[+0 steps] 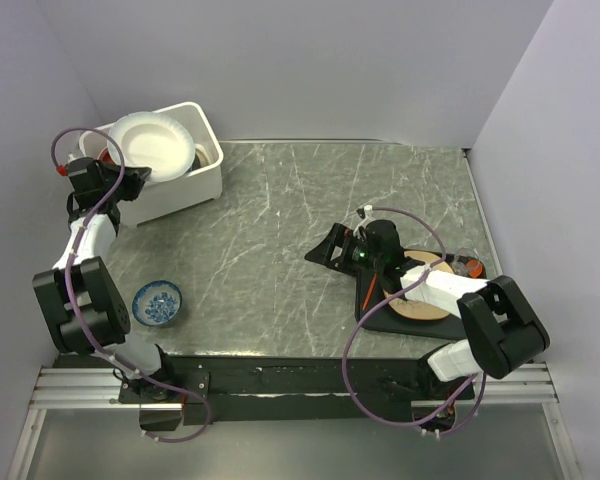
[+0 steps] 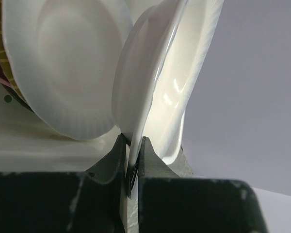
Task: Place the plates into the plastic bin on the countertop
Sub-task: Place the plate in the plastic bin.
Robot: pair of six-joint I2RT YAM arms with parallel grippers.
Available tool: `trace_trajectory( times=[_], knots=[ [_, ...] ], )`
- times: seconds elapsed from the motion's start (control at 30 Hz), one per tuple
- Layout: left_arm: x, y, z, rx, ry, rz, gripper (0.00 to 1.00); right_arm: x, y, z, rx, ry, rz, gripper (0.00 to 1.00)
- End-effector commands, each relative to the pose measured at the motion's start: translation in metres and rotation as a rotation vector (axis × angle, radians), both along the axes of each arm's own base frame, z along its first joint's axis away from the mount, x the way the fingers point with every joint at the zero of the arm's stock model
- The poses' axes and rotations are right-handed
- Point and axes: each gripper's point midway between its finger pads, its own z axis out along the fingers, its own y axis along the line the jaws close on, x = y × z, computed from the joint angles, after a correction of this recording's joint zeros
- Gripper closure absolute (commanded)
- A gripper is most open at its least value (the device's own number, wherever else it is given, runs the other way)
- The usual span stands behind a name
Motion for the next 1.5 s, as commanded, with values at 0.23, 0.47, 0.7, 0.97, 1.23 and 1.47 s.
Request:
trace_trajectory(
  times=[0.23,0.47,0.7,0.97,1.23,1.47],
  knots=[
    [0.024,0.010,0.042,0.004,-0.207,-0.037,0.99,0.005,0.003,0.014,0.010,-0.056,0.003,0.00],
    [0.029,0.019,0.031,-0.006,-0.187,-0.022,0.99,0.005,0.005,0.012,0.013,-0.051,0.009,0.00],
    [0.037,0.029,0.030,-0.005,-0.184,-0.011,0.99,0.010,0.009,0.011,0.016,-0.044,0.020,0.00],
    [0.048,0.031,0.018,-0.024,-0.171,-0.025,0.99,0.014,0.014,0.009,0.022,-0.035,0.027,0.00],
    [0.045,0.030,0.019,-0.023,-0.176,-0.031,0.96,0.013,0.013,0.006,0.022,-0.026,0.027,0.00],
    [0.041,0.028,0.021,-0.006,-0.170,-0.037,0.78,0.009,0.010,0.004,0.016,-0.025,0.022,0.00]
  ],
)
